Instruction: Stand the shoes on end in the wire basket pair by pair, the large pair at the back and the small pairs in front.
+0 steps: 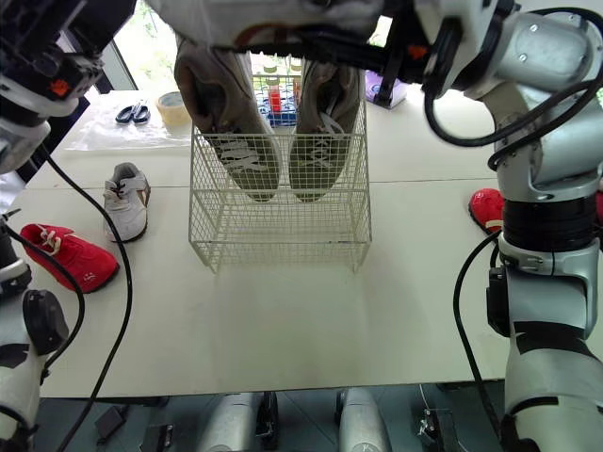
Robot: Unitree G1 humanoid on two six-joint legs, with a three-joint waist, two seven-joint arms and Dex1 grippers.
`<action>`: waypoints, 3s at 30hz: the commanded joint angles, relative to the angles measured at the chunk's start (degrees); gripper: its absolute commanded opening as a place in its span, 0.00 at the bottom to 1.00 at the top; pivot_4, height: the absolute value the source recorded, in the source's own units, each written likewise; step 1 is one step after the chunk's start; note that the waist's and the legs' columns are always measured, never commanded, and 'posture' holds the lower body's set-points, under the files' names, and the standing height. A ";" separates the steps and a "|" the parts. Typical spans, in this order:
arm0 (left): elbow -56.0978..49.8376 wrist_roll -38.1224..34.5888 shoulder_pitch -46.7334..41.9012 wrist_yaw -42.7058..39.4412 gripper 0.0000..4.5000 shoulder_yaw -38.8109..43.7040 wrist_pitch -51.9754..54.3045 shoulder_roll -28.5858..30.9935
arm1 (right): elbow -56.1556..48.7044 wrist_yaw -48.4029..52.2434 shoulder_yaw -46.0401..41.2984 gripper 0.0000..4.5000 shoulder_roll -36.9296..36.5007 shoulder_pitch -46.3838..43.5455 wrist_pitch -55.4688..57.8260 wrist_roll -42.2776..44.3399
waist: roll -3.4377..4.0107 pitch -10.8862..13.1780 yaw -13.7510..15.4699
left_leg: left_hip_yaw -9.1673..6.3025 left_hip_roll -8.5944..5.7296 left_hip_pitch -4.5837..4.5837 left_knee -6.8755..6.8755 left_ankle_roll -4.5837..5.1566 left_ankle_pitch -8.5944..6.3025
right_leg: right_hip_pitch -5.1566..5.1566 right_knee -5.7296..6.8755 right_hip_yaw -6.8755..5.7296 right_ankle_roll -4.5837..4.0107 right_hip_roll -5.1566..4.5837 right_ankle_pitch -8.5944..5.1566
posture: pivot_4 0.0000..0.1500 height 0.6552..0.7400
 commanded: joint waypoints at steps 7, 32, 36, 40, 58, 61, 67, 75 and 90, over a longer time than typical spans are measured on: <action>-0.52 5.60 0.28 -6.34 1.00 -4.54 8.88 -0.01 | 0.89 3.62 1.14 0.21 0.68 -1.36 -10.82 -7.26 | -0.01 0.00 0.07 | 0.00 0.00 -0.01 -0.02 -0.04 0.02 | -0.01 0.00 -0.01 0.00 0.00 0.00 | 1.00 0.15; -13.55 -7.35 7.77 17.39 0.15 6.43 -9.54 -23.29 | -19.73 -47.99 -22.20 0.98 28.39 16.36 29.37 45.73 | -0.10 -0.06 -0.07 | -0.34 0.13 0.03 0.07 -0.10 0.06 | 0.10 0.15 -0.09 -0.03 -0.16 0.01 | 1.00 0.15; -14.41 -4.16 6.89 18.42 0.15 4.35 -15.07 -29.80 | -21.30 -53.41 -17.91 0.98 34.96 14.30 27.69 45.29 | -0.10 -0.05 0.19 | -0.29 -0.04 -0.06 0.09 -0.09 0.06 | 0.03 0.14 -0.09 -0.03 -0.08 0.01 | 1.00 0.15; -14.26 -1.82 7.31 17.51 0.15 1.94 -16.67 -32.12 | -20.54 -52.67 -14.94 0.98 35.66 12.68 26.70 43.79 | -0.16 -0.08 0.29 | -0.20 -0.08 -0.08 0.09 0.15 -0.08 | 0.10 0.05 -0.13 -0.02 -0.04 0.01 | 1.00 0.15; -16.55 0.51 14.09 13.67 0.15 -3.80 -12.75 -29.66 | -17.58 -50.22 -11.98 0.93 35.52 8.87 25.20 43.12 | -0.15 -0.08 0.15 | -0.27 -0.04 -0.06 0.03 0.27 -0.15 | 0.08 0.02 -0.13 -0.03 0.02 0.01 | 1.00 0.15; -16.17 0.75 14.21 13.19 0.15 -3.79 -12.83 -29.55 | -17.52 -50.10 -11.79 0.72 35.46 8.98 25.09 42.82 | -0.14 -0.07 0.06 | -0.28 -0.04 -0.06 0.02 0.27 -0.15 | 0.07 0.02 -0.13 -0.03 0.02 0.01 | 1.00 0.15; -15.79 1.98 14.54 12.41 0.31 -3.88 -12.61 -28.85 | -16.44 -49.08 -11.57 0.17 34.90 8.50 25.25 42.76 | -0.15 -0.07 0.06 | -0.28 -0.04 -0.06 0.01 0.27 -0.15 | 0.07 0.01 -0.13 -0.03 0.02 0.01 | 1.00 0.15; -23.43 14.32 19.59 16.62 0.60 -5.44 -11.28 -19.74 | -11.32 -38.11 -14.08 0.16 24.06 3.96 25.60 39.81 | -0.13 -0.05 0.12 | -0.27 -0.04 -0.06 -0.03 0.29 -0.16 | 0.06 -0.02 -0.13 -0.03 0.03 0.01 | 1.00 0.15; -43.97 10.64 35.87 31.88 0.60 -4.91 -9.31 -9.13 | 8.03 5.16 -8.10 0.16 -2.48 5.73 22.19 22.36 | -0.12 -0.02 -0.07 | -0.29 0.09 0.05 -0.21 0.38 -0.22 | 0.12 -0.36 -0.11 -0.13 -0.02 0.06 | 1.00 0.15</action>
